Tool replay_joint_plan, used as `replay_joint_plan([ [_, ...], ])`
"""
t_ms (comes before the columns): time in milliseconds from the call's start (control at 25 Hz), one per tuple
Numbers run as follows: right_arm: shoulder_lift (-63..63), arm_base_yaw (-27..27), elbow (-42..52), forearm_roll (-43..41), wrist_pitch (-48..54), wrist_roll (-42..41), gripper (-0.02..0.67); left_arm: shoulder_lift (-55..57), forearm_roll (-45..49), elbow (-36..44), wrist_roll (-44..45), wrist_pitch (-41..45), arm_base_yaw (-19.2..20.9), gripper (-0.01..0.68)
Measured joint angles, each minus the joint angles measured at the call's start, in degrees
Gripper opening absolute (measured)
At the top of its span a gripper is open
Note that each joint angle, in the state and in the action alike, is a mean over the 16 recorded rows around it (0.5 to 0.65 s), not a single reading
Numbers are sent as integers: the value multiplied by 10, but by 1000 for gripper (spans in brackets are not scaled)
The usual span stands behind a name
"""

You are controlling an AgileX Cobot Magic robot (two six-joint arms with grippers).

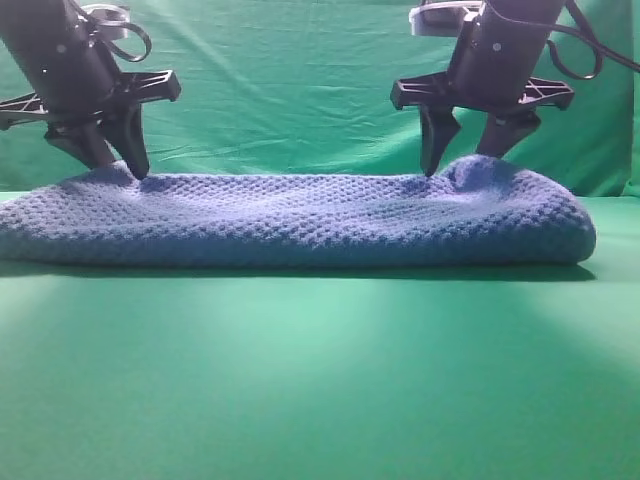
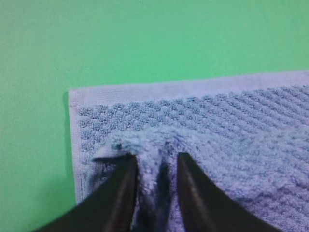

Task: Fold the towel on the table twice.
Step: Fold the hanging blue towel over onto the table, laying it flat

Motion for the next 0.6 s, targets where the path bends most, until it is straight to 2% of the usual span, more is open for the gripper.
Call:
replay_joint_plan([
  [160, -16, 0, -14, -5, 27, -2, 459, -18, 1, -1, 11, 11, 0, 377],
  [280, -37, 0, -31, -9, 68, -3, 485, -47, 2, -1, 17, 30, 0, 441],
  [360, -56, 0, -44, -12, 101, -4, 455, -71, 3, -2, 21, 45, 0, 448],
  [440, -79, 0, -57, -14, 136, -4, 393, -99, 4, -2, 22, 64, 0, 423],
  [600, -135, 0, -80, -18, 210, -4, 233, -165, 5, -2, 24, 106, 0, 302],
])
